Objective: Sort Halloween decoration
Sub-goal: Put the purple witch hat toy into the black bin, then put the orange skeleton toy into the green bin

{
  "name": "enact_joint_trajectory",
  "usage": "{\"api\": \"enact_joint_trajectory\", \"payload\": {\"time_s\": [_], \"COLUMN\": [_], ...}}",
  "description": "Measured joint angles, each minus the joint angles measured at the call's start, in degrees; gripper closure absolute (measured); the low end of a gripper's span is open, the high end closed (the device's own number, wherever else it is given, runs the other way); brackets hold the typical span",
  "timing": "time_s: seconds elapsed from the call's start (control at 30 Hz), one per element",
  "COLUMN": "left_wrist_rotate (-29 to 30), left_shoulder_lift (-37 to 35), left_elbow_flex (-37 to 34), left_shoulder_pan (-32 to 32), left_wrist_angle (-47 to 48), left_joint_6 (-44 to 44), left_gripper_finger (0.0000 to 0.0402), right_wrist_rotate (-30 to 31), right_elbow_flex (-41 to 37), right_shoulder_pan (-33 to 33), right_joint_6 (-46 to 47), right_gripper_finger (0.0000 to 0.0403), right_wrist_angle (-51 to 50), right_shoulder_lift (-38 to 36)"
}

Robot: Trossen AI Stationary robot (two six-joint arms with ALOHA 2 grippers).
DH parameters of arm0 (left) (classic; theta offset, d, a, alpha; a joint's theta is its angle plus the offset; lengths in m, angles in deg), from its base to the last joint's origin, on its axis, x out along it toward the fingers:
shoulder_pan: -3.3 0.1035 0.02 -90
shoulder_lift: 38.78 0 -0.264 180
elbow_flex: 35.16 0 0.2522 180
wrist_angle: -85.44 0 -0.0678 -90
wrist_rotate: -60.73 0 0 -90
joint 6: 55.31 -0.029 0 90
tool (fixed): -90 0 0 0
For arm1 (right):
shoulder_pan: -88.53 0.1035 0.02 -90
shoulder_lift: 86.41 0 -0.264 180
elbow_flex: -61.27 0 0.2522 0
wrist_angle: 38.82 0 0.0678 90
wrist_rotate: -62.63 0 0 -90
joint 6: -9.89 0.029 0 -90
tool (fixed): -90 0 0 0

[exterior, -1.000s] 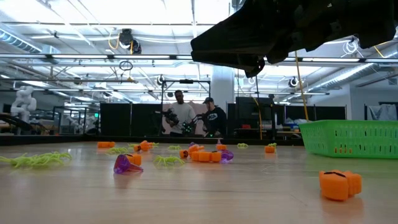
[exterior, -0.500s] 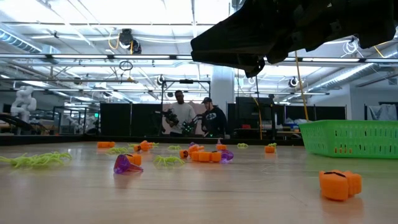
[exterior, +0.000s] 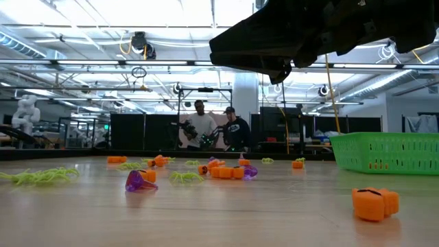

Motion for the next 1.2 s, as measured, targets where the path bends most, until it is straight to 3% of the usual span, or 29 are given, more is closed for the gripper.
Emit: {"api": "enact_joint_trajectory", "payload": {"time_s": [0.23,0.57,0.67,0.8,1.07,1.2], "left_wrist_rotate": [2.8,6.4,9.2,17.5,41.5,41.5], "left_shoulder_lift": [0.0,0.0,0.0,0.0,-0.1,-1.0], "left_elbow_flex": [0.0,0.0,0.0,0.0,0.0,0.0], "left_shoulder_pan": [0.0,0.4,0.7,2.2,5.2,9.1], "left_wrist_angle": [0.3,0.8,0.6,0.4,-9.5,-17.8], "left_joint_6": [0.9,0.8,0.6,-2.5,-24.7,-37.6], "left_gripper_finger": [0.0395,0.0299,0.0292,0.0291,0.0291,0.0291], "right_wrist_rotate": [0.0,0.0,0.0,0.0,0.0,0.0], "right_elbow_flex": [0.0,0.0,0.0,0.0,0.0,0.0], "right_shoulder_pan": [0.0,0.0,0.0,0.0,0.0,0.0], "right_joint_6": [0.0,0.0,0.0,0.0,1.1,1.7], "right_gripper_finger": [0.0293,0.0293,0.0293,0.0293,0.0293,0.0293], "right_wrist_angle": [0.0,0.0,0.0,0.0,0.0,0.1], "right_shoulder_lift": [0.0,0.0,0.0,0.0,0.0,0.0]}}
